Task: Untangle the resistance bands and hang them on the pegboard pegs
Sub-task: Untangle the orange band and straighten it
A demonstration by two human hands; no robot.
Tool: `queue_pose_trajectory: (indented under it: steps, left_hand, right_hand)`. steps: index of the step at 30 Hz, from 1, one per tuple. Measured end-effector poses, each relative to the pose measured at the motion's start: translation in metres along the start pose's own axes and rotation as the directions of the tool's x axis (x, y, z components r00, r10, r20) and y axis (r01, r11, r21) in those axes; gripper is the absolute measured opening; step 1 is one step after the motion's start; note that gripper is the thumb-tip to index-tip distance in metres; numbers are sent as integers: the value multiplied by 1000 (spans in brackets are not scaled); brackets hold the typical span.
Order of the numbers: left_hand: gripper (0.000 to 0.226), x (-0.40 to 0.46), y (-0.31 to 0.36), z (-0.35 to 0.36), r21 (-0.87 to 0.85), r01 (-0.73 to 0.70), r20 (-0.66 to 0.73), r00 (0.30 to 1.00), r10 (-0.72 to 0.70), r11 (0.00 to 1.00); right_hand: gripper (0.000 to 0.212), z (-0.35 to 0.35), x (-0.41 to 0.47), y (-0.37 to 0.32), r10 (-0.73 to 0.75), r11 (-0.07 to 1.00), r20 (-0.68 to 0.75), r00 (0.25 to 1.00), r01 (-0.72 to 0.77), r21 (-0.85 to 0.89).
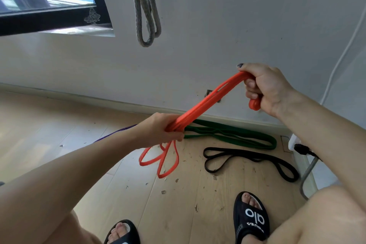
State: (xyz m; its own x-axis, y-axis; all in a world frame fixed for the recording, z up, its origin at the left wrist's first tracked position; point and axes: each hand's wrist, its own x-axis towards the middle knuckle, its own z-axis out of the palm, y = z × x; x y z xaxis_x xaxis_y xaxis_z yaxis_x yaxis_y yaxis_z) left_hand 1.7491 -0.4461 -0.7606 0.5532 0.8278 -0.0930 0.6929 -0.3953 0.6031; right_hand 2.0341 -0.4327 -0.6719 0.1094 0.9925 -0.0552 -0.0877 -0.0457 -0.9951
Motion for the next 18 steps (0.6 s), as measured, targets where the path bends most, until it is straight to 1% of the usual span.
queue_pose_trajectory:
  steps: [1,3,5,8,10,13,15,18]
  left_hand:
    - [9,-2,-1,-5,6,-3,-2,1000,3,1000]
    - [18,-5,-3,-16,34,10,-34,999,-8,999]
    - [21,-9,-4,-27,74,36,-75,997,-31,997]
    - [26,-13,-5,-40,111,63,-87,995,-53,992]
    - [25,-15,-6,-45,141,60,-72,996,-51,988]
    - [29,-17,-6,-47,178,69,-29,997,-65,982]
    - [28,-16,-5,-46,188,79,-20,997,-76,979]
    - [21,-15,-2,-47,172,72,-35,997,-67,982]
  right_hand:
    - [17,-6,3,4,5,999,1,1000,-5,-36]
    - [20,-19,9,14,12,991,21,1000,-9,-131]
    - [20,-32,14,24,30,955,74,997,-7,-296]
    - [23,-44,15,41,126,824,200,972,10,-566]
    - [26,-44,12,52,208,740,266,941,26,-672]
    - [33,-44,8,62,293,680,308,905,29,-733]
    - [36,-46,8,64,308,664,318,897,36,-747]
    - [35,-48,9,65,314,656,334,889,51,-753]
